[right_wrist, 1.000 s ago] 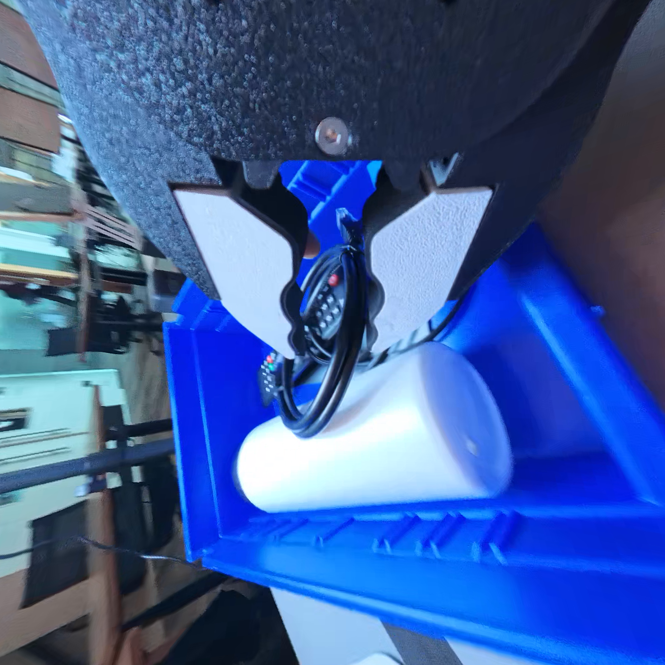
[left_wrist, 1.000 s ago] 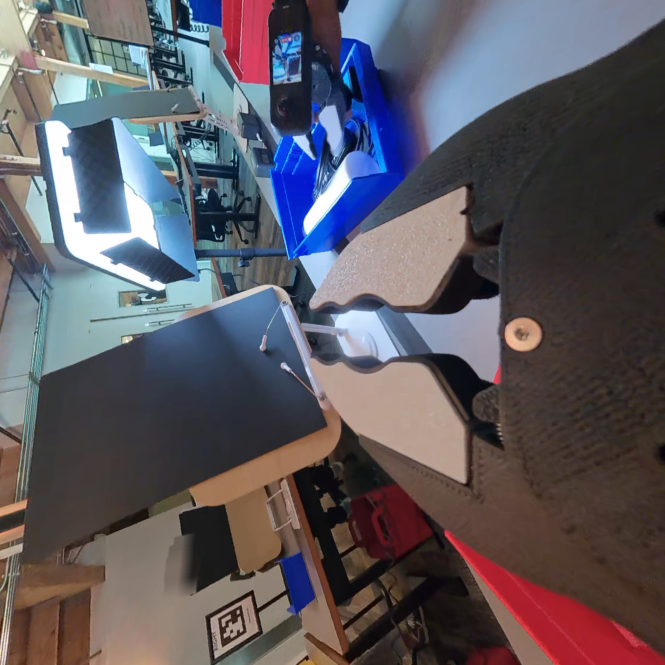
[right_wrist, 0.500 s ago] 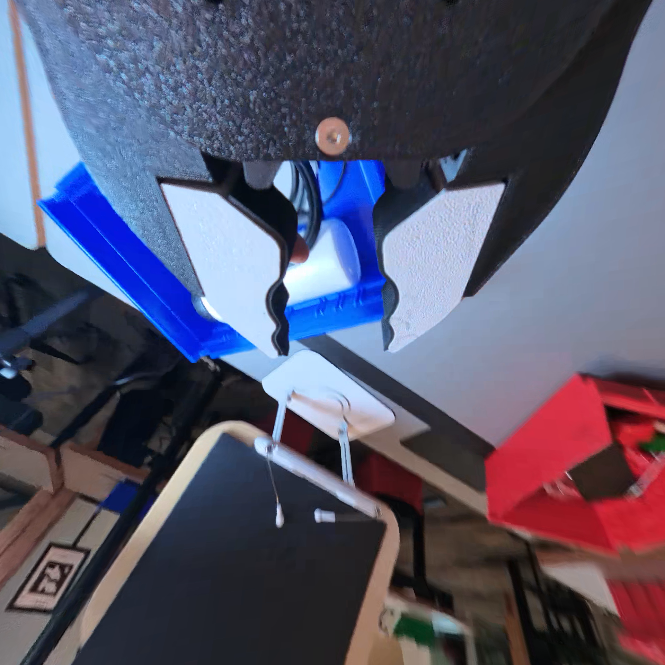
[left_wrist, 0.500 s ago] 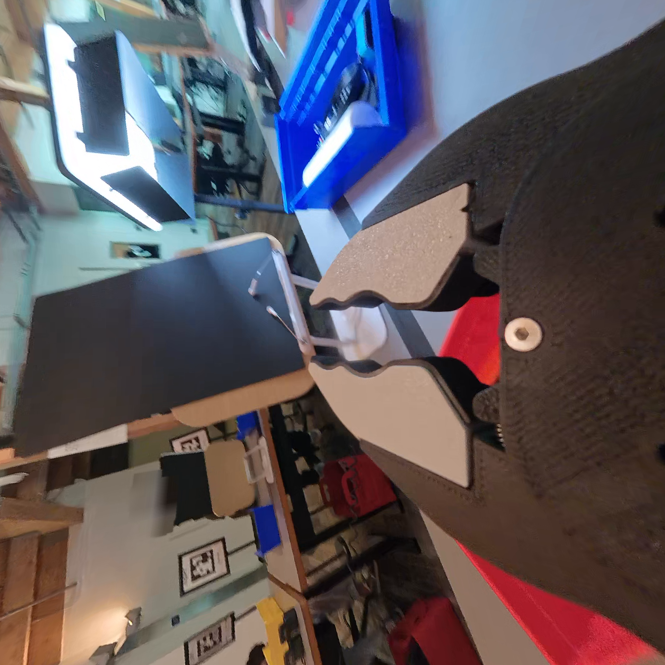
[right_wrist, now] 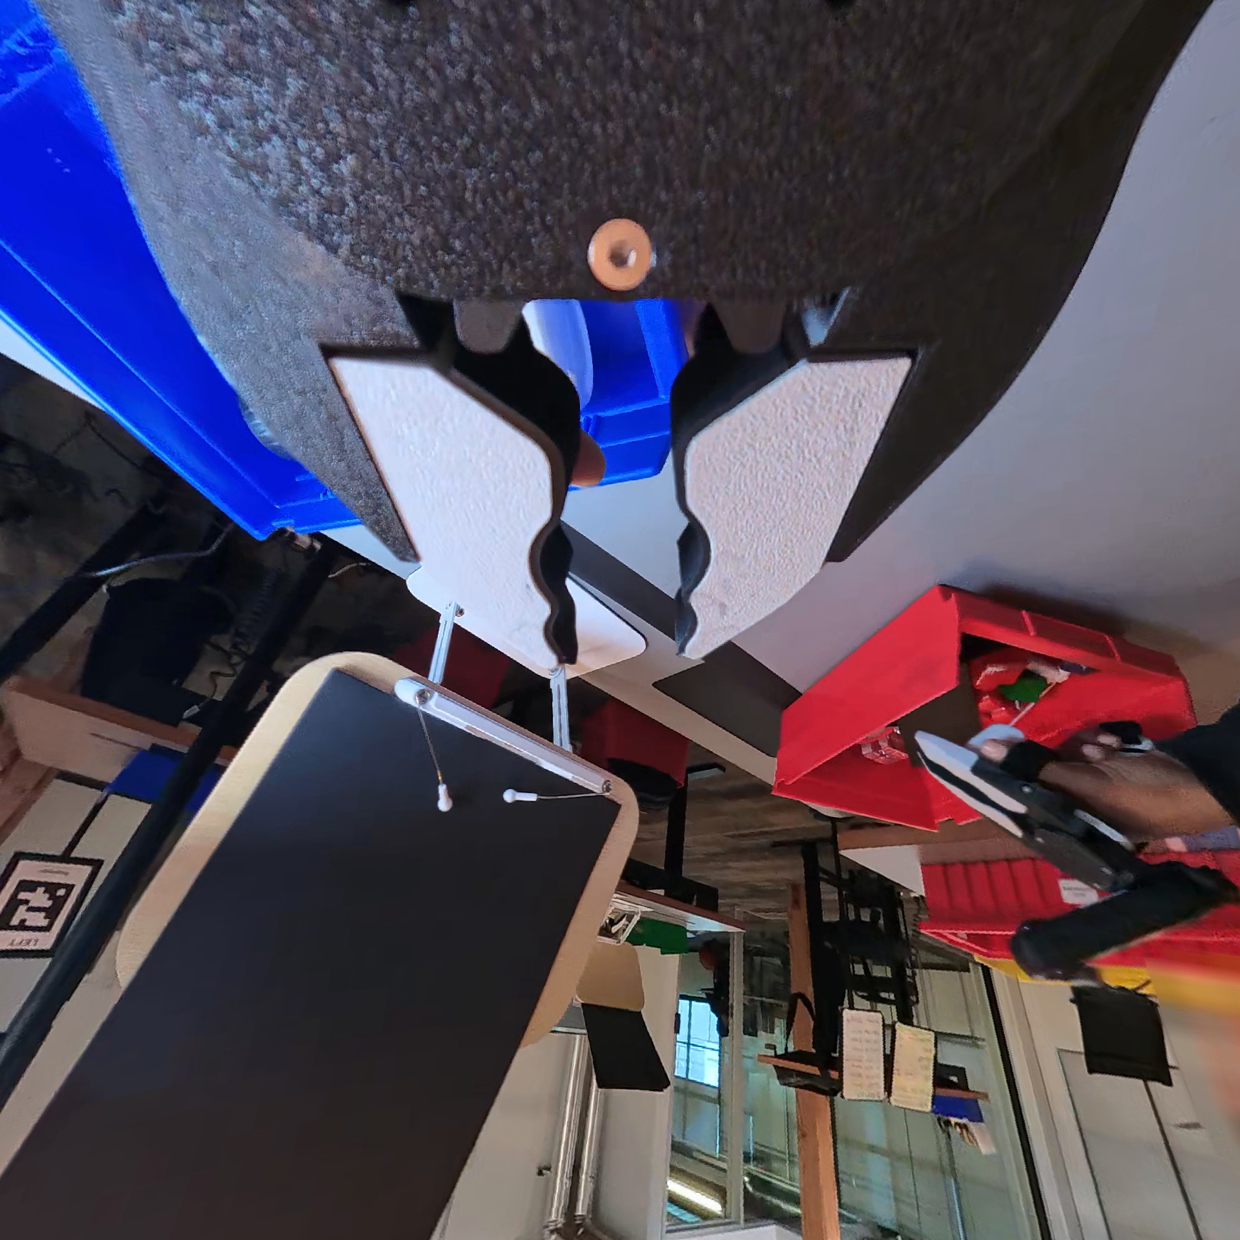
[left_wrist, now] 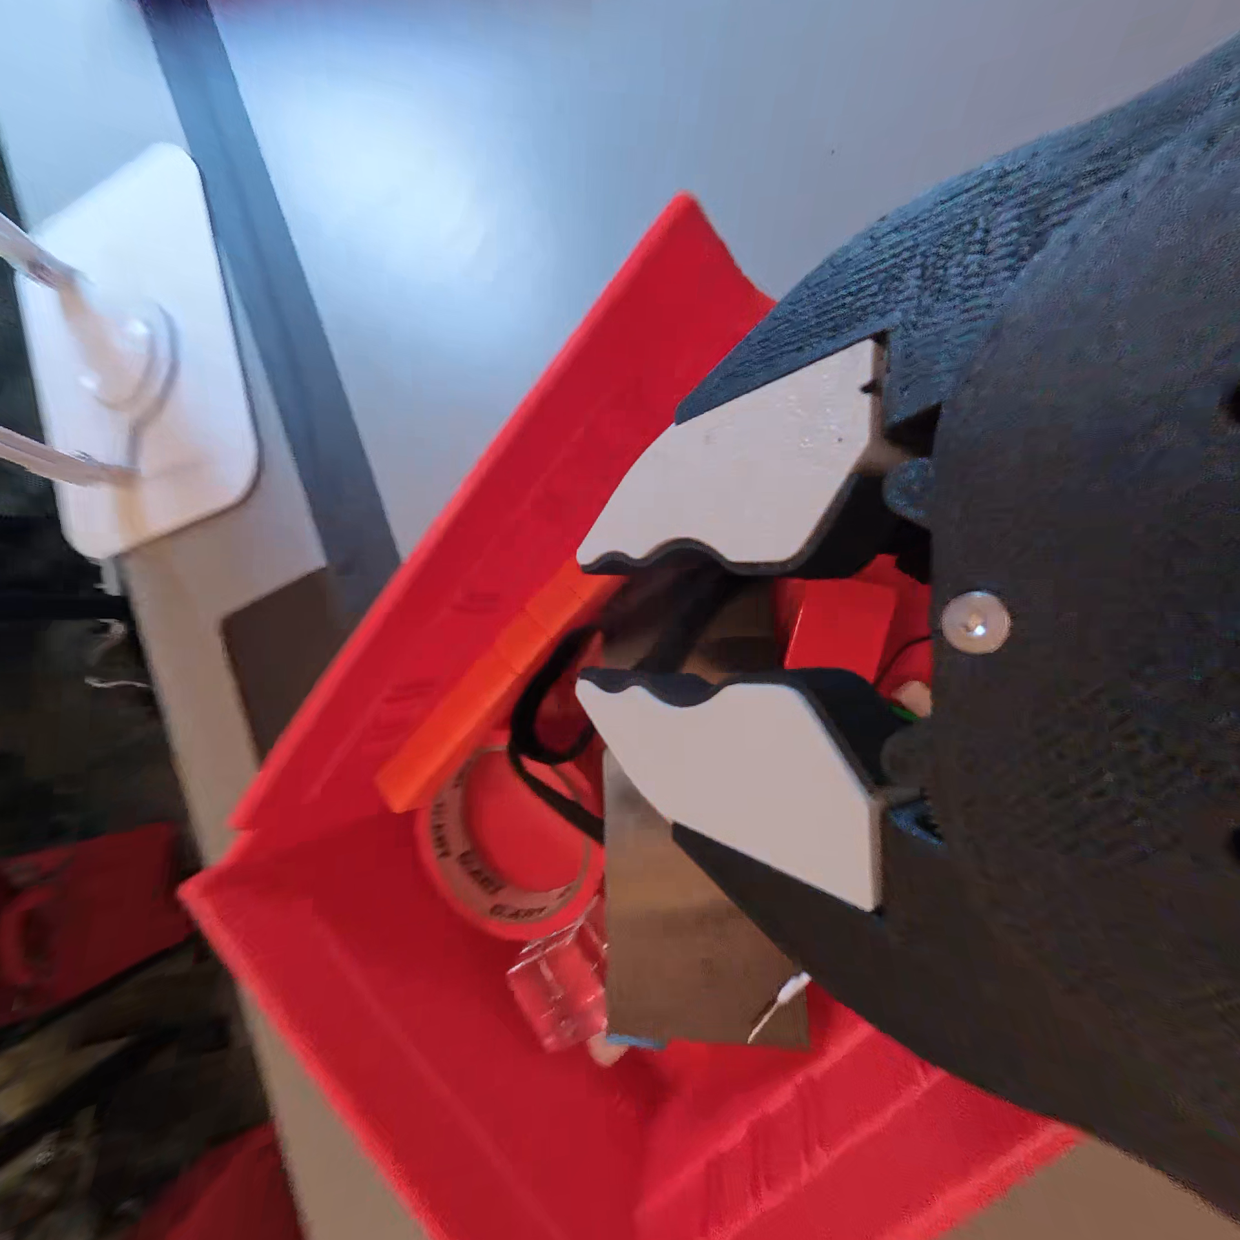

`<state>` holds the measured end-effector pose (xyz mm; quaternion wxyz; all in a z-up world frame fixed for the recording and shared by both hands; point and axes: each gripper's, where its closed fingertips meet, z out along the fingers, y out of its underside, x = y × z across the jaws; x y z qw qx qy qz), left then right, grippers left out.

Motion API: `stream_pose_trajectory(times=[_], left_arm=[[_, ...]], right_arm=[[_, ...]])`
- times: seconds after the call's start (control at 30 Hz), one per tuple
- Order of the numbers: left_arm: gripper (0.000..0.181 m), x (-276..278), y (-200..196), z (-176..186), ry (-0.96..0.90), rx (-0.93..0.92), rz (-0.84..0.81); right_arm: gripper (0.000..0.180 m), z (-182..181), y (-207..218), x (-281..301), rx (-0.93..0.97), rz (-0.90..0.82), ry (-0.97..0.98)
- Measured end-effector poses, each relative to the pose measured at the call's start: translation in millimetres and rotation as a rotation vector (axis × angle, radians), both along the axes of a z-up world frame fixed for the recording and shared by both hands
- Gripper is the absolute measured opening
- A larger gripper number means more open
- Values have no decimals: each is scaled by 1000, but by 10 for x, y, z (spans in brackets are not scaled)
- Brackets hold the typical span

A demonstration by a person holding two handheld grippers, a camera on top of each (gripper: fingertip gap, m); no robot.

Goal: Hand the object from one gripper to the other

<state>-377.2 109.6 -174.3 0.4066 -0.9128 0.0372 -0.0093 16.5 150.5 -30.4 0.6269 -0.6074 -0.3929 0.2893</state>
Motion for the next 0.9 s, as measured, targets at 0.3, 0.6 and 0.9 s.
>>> stream_pose_trajectory(times=[0.3, 0.6, 0.9], left_arm=[[42, 126, -92, -692, -36, -287, -37], [3, -48, -26, -540, 214, -198, -73], [2, 676, -155, 1158, 119, 433, -263]], right_arm=[[21, -98, -34, -107, 46, 31, -66], [19, -143, -38, -152, 51, 27, -86], [18, 141, -408, -370, 106, 140, 40]])
